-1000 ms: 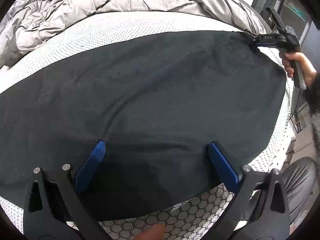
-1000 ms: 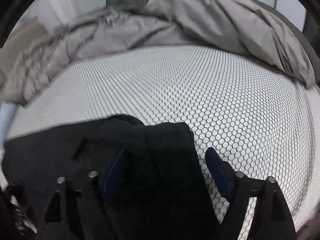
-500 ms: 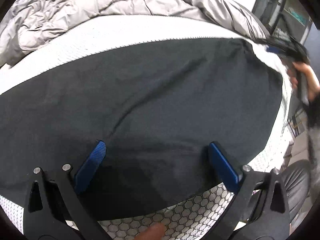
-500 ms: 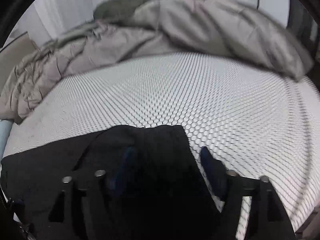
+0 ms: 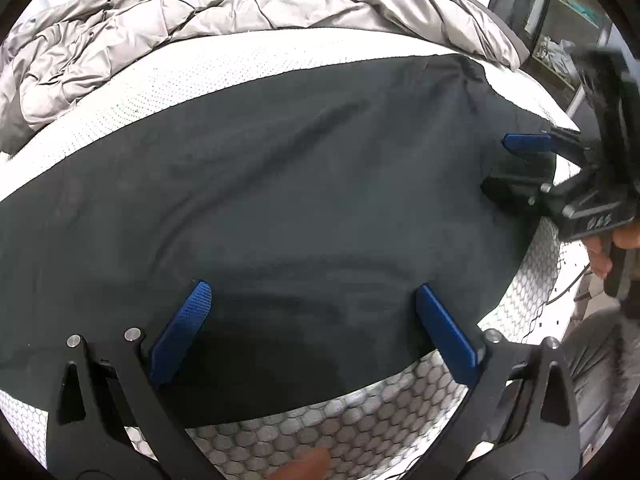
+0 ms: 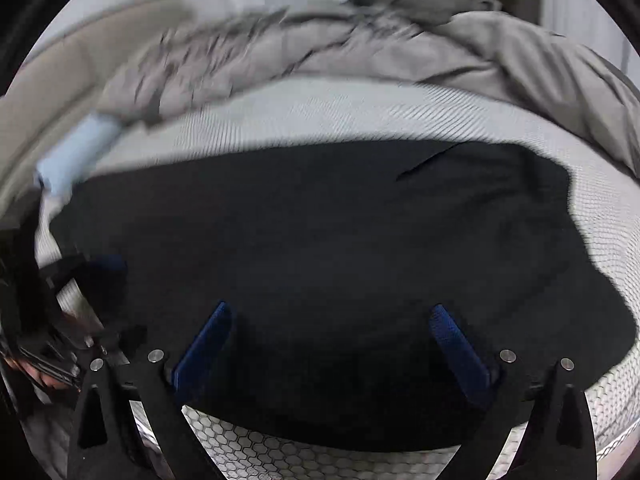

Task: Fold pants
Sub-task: 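Move the right gripper to the pants edge beside the left gripper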

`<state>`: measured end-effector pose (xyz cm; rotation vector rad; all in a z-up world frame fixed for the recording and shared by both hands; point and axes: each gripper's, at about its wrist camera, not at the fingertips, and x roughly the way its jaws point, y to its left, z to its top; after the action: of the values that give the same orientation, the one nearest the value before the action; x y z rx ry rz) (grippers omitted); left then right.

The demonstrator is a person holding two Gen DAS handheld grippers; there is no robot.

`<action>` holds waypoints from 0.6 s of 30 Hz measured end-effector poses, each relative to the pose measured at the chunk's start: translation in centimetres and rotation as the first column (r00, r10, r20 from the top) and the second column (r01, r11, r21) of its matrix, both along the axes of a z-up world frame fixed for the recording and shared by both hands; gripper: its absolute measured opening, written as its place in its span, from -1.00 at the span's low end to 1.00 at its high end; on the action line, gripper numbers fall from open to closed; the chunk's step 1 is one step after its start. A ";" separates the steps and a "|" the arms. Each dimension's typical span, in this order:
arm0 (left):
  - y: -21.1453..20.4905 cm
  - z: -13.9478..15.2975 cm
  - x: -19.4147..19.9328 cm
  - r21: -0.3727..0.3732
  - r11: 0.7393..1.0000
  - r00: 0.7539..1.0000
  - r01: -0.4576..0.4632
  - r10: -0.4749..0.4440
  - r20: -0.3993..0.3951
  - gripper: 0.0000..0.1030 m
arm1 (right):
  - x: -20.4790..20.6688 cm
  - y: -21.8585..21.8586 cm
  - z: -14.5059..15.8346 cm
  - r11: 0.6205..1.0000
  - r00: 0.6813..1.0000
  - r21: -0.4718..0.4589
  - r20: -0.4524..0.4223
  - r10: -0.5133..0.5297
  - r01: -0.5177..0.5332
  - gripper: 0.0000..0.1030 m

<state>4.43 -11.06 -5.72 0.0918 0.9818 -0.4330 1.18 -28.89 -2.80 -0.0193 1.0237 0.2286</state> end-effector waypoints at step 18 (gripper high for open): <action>-1.5 0.8 2.5 -0.020 1.000 1.000 -0.015 0.015 -0.003 0.98 | -2.8 -8.3 1.1 0.958 0.964 -0.144 0.139 -0.227 0.246 0.98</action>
<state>6.96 -12.56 -4.96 0.0662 0.9802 -0.4291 -1.63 -37.20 -1.66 -0.0547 0.9115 -0.0737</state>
